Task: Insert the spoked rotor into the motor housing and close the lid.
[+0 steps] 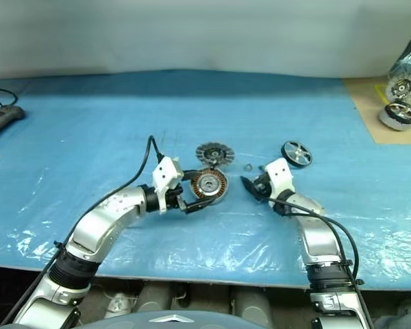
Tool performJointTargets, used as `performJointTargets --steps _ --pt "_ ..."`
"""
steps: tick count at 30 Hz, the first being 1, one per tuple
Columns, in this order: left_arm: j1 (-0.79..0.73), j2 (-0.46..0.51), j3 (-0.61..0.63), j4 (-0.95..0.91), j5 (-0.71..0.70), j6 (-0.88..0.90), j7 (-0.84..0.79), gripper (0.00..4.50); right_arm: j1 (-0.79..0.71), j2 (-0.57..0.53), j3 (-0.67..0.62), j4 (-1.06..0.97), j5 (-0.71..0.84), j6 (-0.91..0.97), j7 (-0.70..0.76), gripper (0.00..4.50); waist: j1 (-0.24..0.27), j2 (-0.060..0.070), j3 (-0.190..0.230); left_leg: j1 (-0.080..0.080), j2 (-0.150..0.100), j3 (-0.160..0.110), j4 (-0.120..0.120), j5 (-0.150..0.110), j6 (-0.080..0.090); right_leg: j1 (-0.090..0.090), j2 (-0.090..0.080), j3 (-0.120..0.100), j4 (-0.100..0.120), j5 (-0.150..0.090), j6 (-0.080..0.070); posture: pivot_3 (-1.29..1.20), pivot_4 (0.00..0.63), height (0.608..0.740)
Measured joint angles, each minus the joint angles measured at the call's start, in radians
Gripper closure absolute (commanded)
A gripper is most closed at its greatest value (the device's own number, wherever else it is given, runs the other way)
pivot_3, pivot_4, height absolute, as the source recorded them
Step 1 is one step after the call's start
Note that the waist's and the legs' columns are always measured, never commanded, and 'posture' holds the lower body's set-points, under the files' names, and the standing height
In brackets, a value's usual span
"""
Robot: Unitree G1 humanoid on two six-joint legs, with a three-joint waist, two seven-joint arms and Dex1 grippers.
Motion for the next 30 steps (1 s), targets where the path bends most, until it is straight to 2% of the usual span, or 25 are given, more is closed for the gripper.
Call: performJointTargets --steps 8,18,21,27,30 --pt "0.078 0.061 0.04 -0.065 -0.041 0.01 -0.03 0.0 -0.03 0.008 0.011 0.033 0.012 0.003 -0.011 0.87 0.006 0.0 0.0 -0.002 0.0 0.001 0.0 0.0 0.001 -0.001 0.0 0.0 -0.001 0.0 0.0 0.0 0.15 0.74" --pt "0.006 0.023 0.022 -0.03 -0.034 0.031 -0.009 0.0 -0.048 0.027 0.031 0.119 -0.018 -0.075 -0.047 0.87 0.012 0.0 0.0 0.004 0.0 0.002 -0.001 0.002 0.0 0.004 0.0 0.0 -0.001 0.0 -0.001 0.0 0.15 0.74" --pt "0.029 0.026 0.019 -0.01 -0.026 0.007 -0.012 0.0 -0.029 0.027 0.03 0.106 -0.017 -0.08 -0.052 1.44 0.013 0.0 0.0 0.004 0.0 0.002 -0.001 0.002 0.0 0.004 0.0 0.0 -0.002 0.0 -0.001 0.0 0.15 0.74" --pt "0.089 0.066 0.029 -0.01 -0.02 -0.036 -0.035 0.0 0.009 0.014 0.032 0.078 -0.02 -0.081 -0.044 3.39 0.013 -0.001 -0.001 0.008 0.0 0.002 -0.002 0.001 0.0 0.008 0.0 0.0 -0.003 0.0 -0.001 0.0 0.15 0.74" --pt "0.101 0.077 0.035 -0.028 -0.022 -0.035 -0.035 0.0 0.009 0.013 0.032 0.078 -0.022 -0.076 -0.051 3.39 0.014 -0.001 0.0 0.013 0.0 0.003 -0.003 0.0 -0.003 0.012 0.0 0.001 -0.003 0.0 -0.001 0.0 0.15 0.74"
